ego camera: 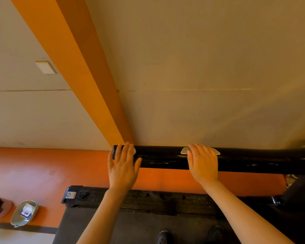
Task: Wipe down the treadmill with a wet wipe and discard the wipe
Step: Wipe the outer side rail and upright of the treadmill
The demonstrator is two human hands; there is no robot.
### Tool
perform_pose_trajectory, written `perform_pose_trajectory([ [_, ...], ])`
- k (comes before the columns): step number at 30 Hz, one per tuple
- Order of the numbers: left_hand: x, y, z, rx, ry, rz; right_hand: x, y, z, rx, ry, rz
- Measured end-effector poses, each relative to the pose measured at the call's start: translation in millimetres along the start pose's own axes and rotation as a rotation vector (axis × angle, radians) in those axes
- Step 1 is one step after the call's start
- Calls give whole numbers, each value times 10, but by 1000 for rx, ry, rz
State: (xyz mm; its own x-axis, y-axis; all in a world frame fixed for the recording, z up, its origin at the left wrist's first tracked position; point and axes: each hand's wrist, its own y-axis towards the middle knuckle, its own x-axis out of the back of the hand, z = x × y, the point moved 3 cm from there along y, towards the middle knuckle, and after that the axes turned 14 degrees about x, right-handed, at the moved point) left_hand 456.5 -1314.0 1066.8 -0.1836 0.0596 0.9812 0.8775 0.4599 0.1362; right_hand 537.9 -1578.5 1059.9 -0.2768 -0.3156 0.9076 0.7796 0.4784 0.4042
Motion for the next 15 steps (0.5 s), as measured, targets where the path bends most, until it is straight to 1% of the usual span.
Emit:
perform_pose_trajectory([
  [2,14,71,203,132,-33,12,2,-2,-1,3,-3,-8],
  [3,13,91,235,172,-48,22,4,-3,1,4,-4,-12],
  [5,20,98,153,191,-68,40,5,-4,6,4,-5,-18],
  [7,41,58,-43,139,-72,40,2,-1,3,3,-6,-21],
  [11,-15,-104,-433,-82,-44,83,-10,-5,-2,5,2,-28],
  [13,-31,-110,-397,-150,-15,67,-12,-10,-4,6,0,-29],
  [15,-13,-42,-191,-135,7,29,-7,-10,-3,6,-2,-32],
])
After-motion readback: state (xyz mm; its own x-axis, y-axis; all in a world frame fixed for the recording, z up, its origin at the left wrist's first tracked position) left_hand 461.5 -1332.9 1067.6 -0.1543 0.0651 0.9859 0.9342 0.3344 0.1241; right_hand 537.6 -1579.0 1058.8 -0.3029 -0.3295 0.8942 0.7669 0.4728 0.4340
